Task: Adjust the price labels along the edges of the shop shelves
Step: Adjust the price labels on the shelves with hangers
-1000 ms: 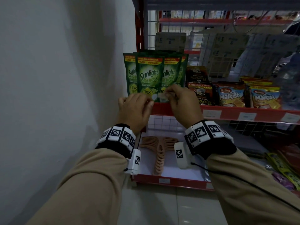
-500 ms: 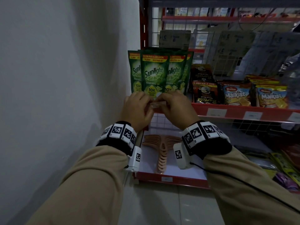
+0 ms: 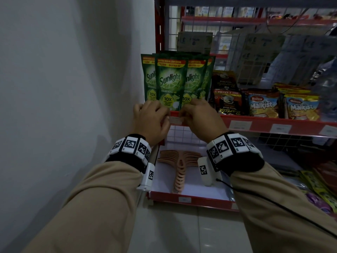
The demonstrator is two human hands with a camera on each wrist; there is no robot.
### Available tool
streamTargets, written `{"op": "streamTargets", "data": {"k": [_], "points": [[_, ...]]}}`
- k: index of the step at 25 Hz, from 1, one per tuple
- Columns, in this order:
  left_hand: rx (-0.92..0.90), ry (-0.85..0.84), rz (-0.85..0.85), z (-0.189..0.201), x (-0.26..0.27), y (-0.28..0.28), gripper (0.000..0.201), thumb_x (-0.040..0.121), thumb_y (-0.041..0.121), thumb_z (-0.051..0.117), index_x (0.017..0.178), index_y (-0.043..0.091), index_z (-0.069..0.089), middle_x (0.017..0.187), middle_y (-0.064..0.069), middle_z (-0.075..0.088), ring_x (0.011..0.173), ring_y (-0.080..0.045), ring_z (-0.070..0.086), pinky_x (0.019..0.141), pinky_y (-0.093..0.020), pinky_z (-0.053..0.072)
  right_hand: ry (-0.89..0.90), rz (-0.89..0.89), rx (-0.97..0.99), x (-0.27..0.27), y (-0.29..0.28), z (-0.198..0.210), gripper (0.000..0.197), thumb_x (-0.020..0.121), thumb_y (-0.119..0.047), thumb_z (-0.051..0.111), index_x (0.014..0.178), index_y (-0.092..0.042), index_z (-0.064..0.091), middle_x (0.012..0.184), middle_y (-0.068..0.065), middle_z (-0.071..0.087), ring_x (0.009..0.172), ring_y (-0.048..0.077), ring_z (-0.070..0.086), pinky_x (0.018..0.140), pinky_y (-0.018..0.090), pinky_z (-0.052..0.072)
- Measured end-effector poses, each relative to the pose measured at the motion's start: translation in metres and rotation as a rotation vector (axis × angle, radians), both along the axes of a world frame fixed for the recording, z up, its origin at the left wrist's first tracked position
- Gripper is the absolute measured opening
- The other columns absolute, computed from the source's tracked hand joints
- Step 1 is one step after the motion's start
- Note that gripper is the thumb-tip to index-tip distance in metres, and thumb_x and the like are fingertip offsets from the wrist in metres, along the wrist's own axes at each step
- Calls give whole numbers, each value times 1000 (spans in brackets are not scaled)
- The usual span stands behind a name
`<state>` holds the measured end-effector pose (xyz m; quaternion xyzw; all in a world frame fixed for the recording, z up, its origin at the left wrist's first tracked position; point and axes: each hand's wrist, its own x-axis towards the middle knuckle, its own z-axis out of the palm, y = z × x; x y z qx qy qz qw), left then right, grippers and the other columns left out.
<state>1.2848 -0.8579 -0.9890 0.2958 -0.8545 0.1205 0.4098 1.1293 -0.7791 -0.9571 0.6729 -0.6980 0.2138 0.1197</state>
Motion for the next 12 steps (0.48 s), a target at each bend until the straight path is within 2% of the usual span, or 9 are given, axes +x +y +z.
{"op": "streamTargets", "data": {"k": [4,8,10,12], "points": [[-28,-17,36,-1,1,-1,13,83,25,57,86,17,67,87,0,58,85,-22,53,78,-32,16,22,-2,6,0,-1,-2,17,92,-24,57,106,-18,66,106,8,54,105,28,44,82,41,43],[-51,-32,33,-1,2,-3,14,83,27,57,82,18,68,85,1,58,84,-22,53,77,-32,15,34,6,-19,-1,-1,-4,19,92,-21,55,106,-18,67,105,8,55,104,28,45,80,39,41],[-57,-35,29,-2,4,-3,14,84,27,56,85,19,67,86,2,60,85,-21,53,77,-33,18,21,12,-35,-1,0,-4,17,91,-21,57,104,-18,67,104,7,56,104,27,46,81,39,42],[-40,-31,36,-2,5,-3,16,84,27,54,95,21,65,92,4,62,89,-21,53,79,-34,21,-5,17,-71,-1,3,-5,15,88,-22,61,101,-17,66,102,6,58,103,26,47,81,39,43]]}}
